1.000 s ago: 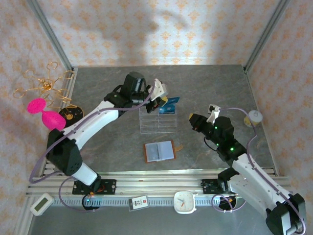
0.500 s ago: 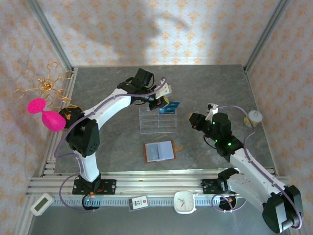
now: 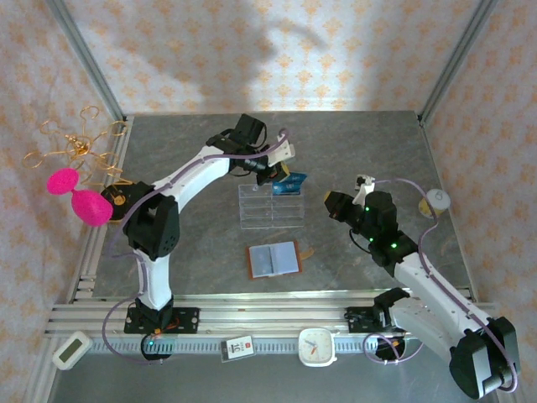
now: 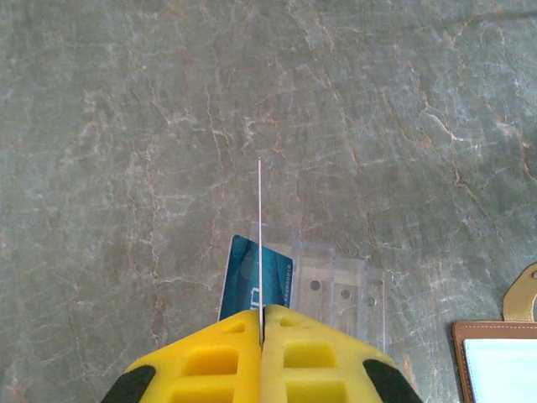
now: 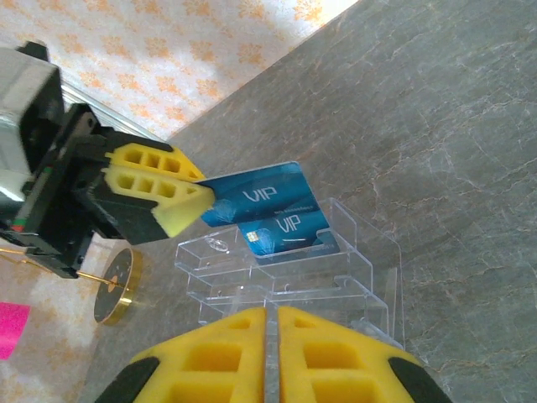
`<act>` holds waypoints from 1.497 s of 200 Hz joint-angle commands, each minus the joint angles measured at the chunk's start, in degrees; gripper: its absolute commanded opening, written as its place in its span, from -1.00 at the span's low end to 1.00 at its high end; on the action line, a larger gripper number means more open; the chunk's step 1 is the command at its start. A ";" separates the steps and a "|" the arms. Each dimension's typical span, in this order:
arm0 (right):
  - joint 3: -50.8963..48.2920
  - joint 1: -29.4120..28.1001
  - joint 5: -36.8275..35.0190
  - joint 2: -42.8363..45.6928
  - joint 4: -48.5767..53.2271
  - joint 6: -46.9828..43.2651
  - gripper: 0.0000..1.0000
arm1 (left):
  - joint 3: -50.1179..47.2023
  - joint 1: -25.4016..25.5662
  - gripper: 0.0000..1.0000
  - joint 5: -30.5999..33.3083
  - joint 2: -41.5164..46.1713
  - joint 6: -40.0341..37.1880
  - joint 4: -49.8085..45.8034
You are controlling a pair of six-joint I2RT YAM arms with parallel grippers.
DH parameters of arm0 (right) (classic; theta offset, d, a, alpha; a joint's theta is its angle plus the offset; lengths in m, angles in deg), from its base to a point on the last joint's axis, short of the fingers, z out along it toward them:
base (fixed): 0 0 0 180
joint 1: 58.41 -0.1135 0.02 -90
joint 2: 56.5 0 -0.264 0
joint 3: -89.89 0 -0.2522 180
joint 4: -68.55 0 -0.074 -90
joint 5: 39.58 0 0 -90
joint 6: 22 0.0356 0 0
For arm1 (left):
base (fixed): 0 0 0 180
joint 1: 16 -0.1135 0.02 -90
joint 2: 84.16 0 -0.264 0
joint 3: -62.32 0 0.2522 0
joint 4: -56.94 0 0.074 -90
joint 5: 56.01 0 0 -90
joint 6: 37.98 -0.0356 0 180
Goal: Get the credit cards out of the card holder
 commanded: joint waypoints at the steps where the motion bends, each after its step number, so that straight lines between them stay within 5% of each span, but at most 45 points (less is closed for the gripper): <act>1: 2.23 0.32 0.19 0.11 -0.81 -1.43 -0.78 | 2.63 -0.44 -1.00 -0.82 -1.46 -1.57 -3.22; 137: 2.40 0.39 1.12 0.98 -0.33 -2.03 -0.78 | 3.36 -0.35 -1.00 4.09 -2.13 2.62 -2.05; 206: 2.57 0.44 1.23 1.84 0.33 -2.46 -0.78 | 2.65 -0.30 -0.63 6.59 -2.11 5.10 0.38; 253: 2.48 0.41 1.74 2.49 0.59 -2.27 -0.75 | 1.66 -0.34 -0.58 7.40 -0.70 8.08 3.65; 279: 2.63 0.40 5.43 1.11 0.14 -3.09 -0.52 | -1.67 -0.30 -0.53 4.45 4.78 15.29 11.76; 299: 2.54 0.01 10.80 -1.33 -0.94 -4.72 -0.38 | -12.18 0.19 -0.43 0.83 13.04 27.47 28.28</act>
